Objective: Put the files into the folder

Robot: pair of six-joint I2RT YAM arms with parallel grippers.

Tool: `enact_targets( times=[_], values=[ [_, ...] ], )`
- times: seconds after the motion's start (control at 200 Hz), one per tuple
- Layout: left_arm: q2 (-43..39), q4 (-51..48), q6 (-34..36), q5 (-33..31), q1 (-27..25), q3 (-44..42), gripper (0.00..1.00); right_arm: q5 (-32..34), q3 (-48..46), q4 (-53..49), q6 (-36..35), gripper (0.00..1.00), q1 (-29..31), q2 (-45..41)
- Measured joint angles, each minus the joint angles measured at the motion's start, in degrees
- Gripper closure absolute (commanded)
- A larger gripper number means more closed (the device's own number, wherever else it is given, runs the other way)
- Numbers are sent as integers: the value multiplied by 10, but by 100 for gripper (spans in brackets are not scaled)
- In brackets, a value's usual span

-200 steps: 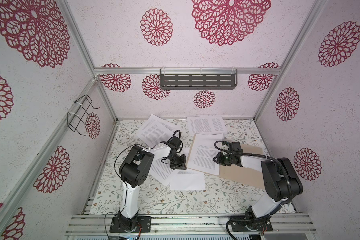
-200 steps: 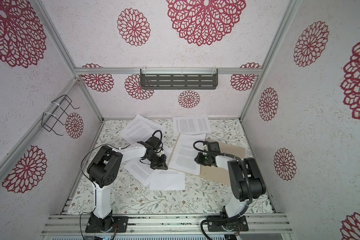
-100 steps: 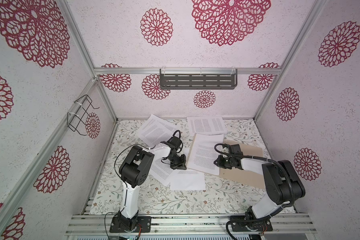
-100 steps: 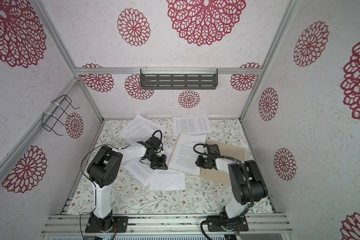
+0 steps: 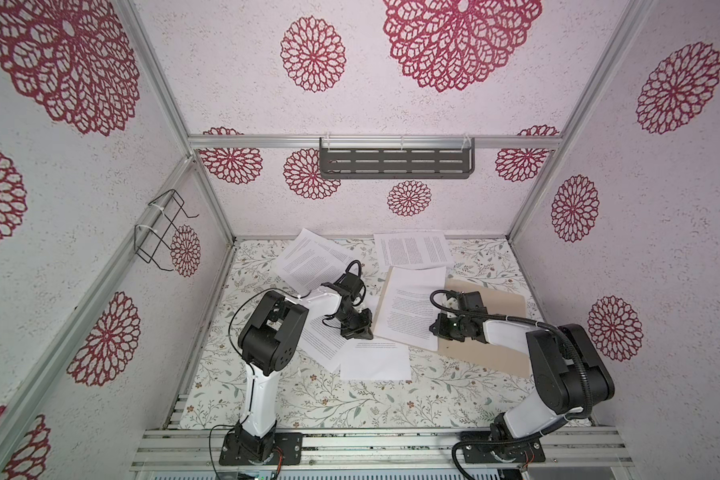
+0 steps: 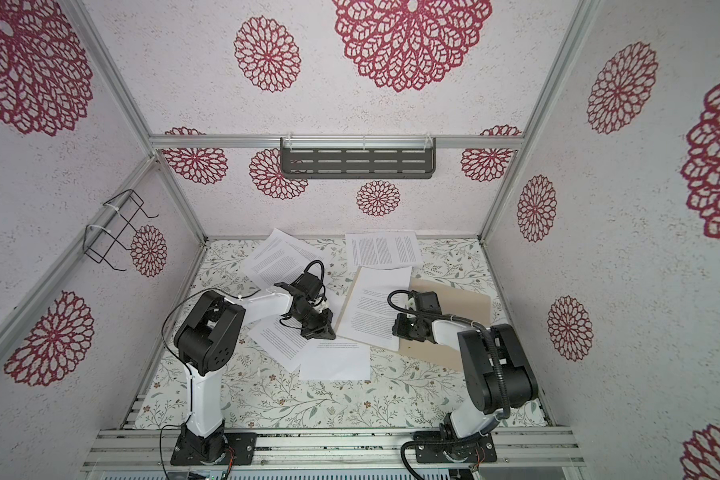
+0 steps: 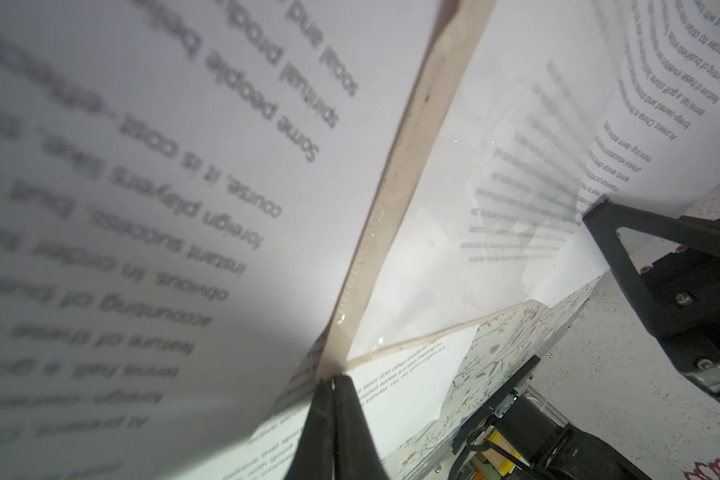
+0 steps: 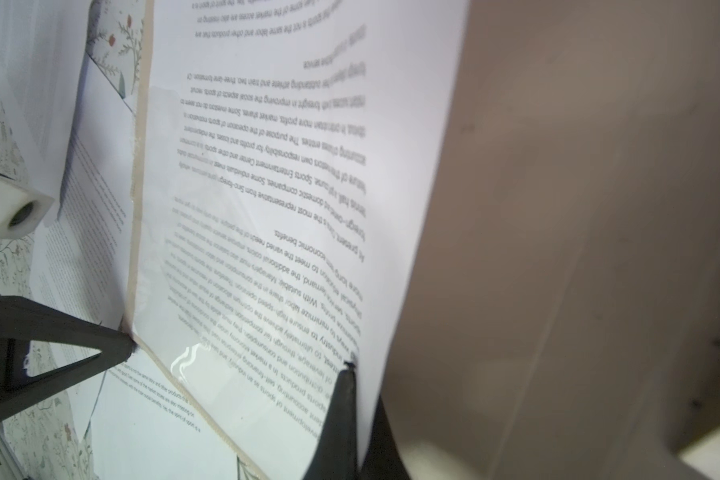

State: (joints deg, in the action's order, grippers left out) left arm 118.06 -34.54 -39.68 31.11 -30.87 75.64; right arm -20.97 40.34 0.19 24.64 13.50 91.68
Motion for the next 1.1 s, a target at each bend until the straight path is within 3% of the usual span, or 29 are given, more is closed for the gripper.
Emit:
enact_targets(
  times=[0.8, 1.101],
  values=[
    [2, 2, 0, 4, 0, 0, 93, -15, 9, 33, 0, 100, 25, 25],
    [2, 3, 0, 5, 0, 0, 93, -39, -17, 79, 1, 93, 27, 25]
  ],
)
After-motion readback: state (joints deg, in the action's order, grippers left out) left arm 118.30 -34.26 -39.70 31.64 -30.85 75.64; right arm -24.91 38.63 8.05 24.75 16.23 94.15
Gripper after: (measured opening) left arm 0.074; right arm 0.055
